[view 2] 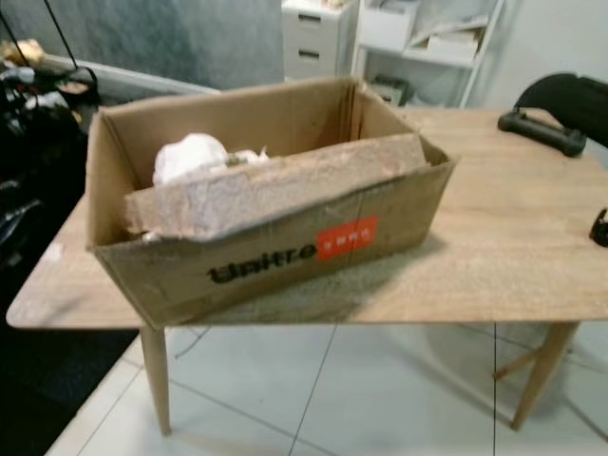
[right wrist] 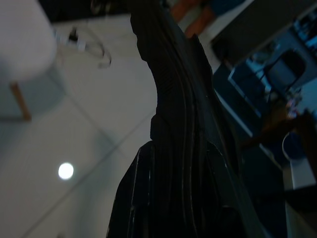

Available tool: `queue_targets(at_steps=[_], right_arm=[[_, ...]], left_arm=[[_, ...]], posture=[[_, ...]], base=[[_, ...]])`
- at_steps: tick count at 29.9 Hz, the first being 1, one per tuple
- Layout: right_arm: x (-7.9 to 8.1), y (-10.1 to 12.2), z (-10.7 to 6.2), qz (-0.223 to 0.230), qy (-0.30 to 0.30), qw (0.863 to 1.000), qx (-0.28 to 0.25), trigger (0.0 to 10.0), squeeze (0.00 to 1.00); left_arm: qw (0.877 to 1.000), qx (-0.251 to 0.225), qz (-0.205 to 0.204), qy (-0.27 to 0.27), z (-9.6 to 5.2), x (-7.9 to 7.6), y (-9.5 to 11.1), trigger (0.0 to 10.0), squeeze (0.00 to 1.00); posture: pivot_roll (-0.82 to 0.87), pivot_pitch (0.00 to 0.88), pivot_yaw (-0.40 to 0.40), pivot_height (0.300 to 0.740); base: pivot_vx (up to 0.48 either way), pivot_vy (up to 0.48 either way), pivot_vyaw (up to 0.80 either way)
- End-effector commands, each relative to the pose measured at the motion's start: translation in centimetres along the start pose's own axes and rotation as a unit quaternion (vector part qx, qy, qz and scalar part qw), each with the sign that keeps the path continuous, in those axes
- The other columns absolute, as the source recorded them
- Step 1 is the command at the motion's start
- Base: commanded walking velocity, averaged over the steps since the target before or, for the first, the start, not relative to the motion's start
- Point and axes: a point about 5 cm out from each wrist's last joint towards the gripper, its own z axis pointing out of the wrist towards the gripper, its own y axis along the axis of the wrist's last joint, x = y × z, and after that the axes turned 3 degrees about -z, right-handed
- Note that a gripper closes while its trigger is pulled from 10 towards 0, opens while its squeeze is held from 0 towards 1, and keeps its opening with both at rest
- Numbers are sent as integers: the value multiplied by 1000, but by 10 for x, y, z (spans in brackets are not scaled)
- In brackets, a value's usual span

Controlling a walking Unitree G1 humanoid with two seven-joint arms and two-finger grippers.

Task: Picking trash to rubbish bin

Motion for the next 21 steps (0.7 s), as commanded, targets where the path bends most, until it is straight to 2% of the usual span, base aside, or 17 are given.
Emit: queue_targets(at_steps=[1, 7, 10, 12, 15, 19, 21], right_arm=[[-12, 19, 4, 20, -17, 999, -30, 10000, 0], [-30, 42, 9, 43, -49, 996, -59, 10000, 0], [-37, 68, 9, 56, -57, 992, -98, 10000, 0], [-39, 87, 7, 64, -55, 988, -132, 10000, 0], [-41, 99, 5, 71, -55, 984, -155, 10000, 0], [-50, 140, -4, 91, -68, 966, -234, 10000, 0], [-50, 140, -4, 91, -68, 966, -234, 10000, 0]], left_arm=[[999, 2, 8, -51, 0, -8, 15, 10000, 0], [997, -16, 19, -76, -6, -13, 29, 10000, 0], [997, -25, 16, -78, -10, -16, 32, 10000, 0], [996, -19, 11, -88, -8, -19, 31, 10000, 0], [995, -22, 5, -97, -7, -21, 31, 10000, 0], [991, -36, 5, -128, 4, -29, 34, 10000, 0], [991, -36, 5, -128, 4, -29, 34, 10000, 0]], posture=[[-50, 75, -23, 740], [-51, 69, -29, 740], [-51, 69, -30, 740], [-45, 71, -30, 740], [-43, 70, -30, 740], [-45, 73, -28, 740], [-45, 73, -28, 740]], base=[[0, 0, 0], [0, 0, 0], [0, 0, 0], [0, 0, 0], [0, 0, 0], [0, 0, 0], [0, 0, 0]])
